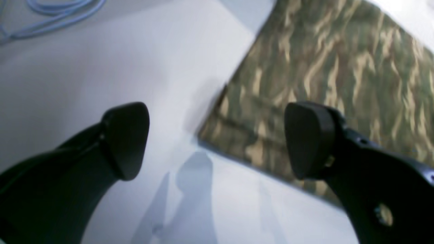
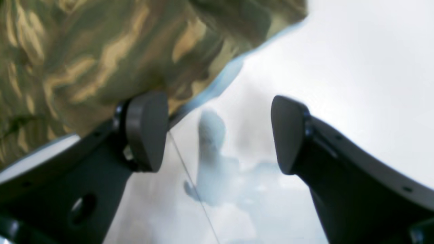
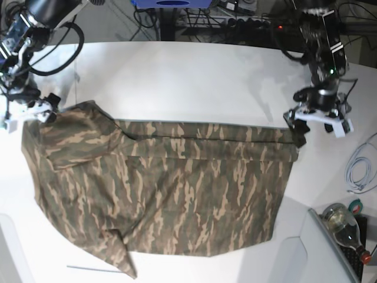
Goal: Layout the t-shirt on the table in an organized manner, then fold the t-shirt properly
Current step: 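Release the left gripper and smooth the folded corner with the right gripper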
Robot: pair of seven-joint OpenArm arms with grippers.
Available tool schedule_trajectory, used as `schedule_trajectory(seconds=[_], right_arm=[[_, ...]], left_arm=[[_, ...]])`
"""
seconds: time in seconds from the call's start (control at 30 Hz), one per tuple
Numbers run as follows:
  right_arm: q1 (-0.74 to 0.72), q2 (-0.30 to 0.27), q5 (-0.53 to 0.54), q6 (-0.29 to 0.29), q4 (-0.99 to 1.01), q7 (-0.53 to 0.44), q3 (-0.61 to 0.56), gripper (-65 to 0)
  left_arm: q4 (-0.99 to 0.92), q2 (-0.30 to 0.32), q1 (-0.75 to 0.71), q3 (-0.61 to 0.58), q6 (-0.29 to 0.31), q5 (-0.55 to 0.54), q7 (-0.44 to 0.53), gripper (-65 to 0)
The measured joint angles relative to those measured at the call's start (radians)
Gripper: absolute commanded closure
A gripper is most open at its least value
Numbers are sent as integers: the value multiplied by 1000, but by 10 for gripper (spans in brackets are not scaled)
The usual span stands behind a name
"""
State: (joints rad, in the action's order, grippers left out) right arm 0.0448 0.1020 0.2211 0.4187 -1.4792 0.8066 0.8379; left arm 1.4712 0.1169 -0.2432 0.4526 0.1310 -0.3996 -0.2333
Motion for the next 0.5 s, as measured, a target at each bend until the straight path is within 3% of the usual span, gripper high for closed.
schedule_trajectory(seconds=[0.13, 0.3, 0.5], right_arm=[[-5, -2, 46, 5, 77, -71, -4, -447], [-18, -5, 46, 4, 129, -74, -9, -440], [-42, -5, 49, 5, 158, -82, -11, -423]], left_arm=[[-11, 5, -92, 25, -1, 4, 50, -601], [-39, 5, -110, 121, 158, 3, 64, -601], [-76, 5, -115, 184, 184, 3, 64, -601]])
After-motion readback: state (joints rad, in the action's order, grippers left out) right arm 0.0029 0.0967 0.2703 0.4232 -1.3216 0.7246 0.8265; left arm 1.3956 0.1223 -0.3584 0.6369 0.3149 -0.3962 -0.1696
